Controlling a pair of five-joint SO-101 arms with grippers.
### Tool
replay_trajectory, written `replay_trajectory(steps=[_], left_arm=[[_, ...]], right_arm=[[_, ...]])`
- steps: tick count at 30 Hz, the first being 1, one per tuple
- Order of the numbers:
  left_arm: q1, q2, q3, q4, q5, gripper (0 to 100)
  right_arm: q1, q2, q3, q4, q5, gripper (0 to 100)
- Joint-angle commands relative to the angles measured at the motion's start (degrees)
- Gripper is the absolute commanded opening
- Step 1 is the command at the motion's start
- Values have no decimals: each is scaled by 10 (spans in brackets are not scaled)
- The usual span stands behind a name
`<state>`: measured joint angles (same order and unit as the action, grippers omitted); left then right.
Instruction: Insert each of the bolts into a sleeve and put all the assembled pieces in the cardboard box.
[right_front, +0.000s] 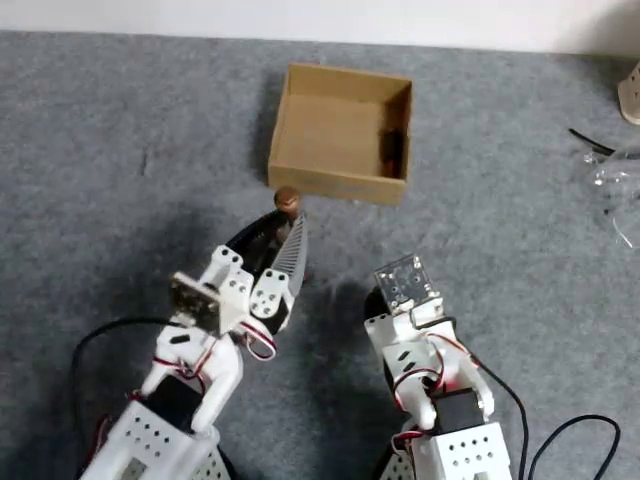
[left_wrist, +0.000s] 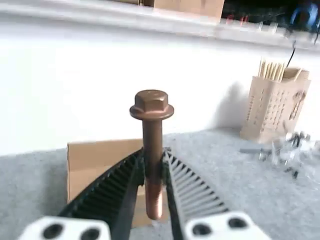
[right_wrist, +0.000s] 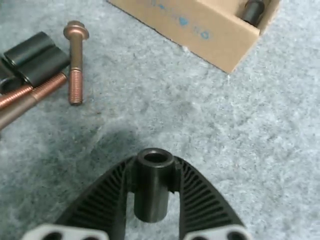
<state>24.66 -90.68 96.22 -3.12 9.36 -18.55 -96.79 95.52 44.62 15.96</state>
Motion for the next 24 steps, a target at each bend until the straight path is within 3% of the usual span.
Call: replay_trajectory(steps=[1,8,13,24], left_arm=[[-2,-66,14,44,-3,5],[-2,-95,12,65,-1,5],[6,-99,11,63,32,5],[9,-99,10,62,49,5]], right_arm=[[8,-8,0,-22,-2,5],[2,-9,-3,-24,-6,5],[-59,-9,-3,-58,-6,5],[-105,-9,1,-179,-5,5]])
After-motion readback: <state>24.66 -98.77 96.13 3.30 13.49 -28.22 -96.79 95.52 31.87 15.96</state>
